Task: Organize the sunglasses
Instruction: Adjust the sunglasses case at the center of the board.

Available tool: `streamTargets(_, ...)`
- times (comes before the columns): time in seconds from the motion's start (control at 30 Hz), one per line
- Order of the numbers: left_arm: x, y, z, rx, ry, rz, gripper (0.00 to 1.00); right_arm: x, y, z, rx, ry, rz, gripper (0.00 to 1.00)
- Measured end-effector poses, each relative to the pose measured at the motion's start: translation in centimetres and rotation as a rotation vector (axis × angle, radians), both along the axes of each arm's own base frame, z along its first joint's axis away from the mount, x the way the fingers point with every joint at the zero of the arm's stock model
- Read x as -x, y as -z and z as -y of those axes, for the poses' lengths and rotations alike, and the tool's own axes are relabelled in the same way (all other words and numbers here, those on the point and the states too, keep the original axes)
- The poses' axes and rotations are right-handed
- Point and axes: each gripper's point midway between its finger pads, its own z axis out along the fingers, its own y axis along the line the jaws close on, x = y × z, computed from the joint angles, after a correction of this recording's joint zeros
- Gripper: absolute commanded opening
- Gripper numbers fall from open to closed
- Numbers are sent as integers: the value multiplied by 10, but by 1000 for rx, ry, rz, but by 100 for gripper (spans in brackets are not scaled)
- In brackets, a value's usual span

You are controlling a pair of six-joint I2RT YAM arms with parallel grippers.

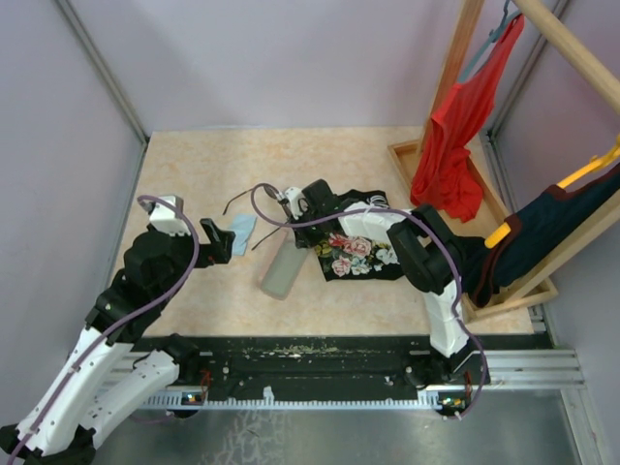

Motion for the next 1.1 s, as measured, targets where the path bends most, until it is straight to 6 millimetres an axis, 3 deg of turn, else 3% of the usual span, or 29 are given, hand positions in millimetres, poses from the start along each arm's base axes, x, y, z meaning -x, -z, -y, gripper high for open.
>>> streamTargets(0.27,-1,1,-3,-7,-19,-1,100,-15,1,11,3,205,27,0)
streamTargets(0.73,-6,9,-6,-14,-57,-33,100,-49,-2,57,55,698,107,0)
streamTargets(0.97,-11,21,-4,-30,-72,-77,100,-53,-2,64,53,792,107,0)
streamTargets(1.1,-11,28,-4,-37,-80,-98,100,-53,-2,64,48,806,103,5)
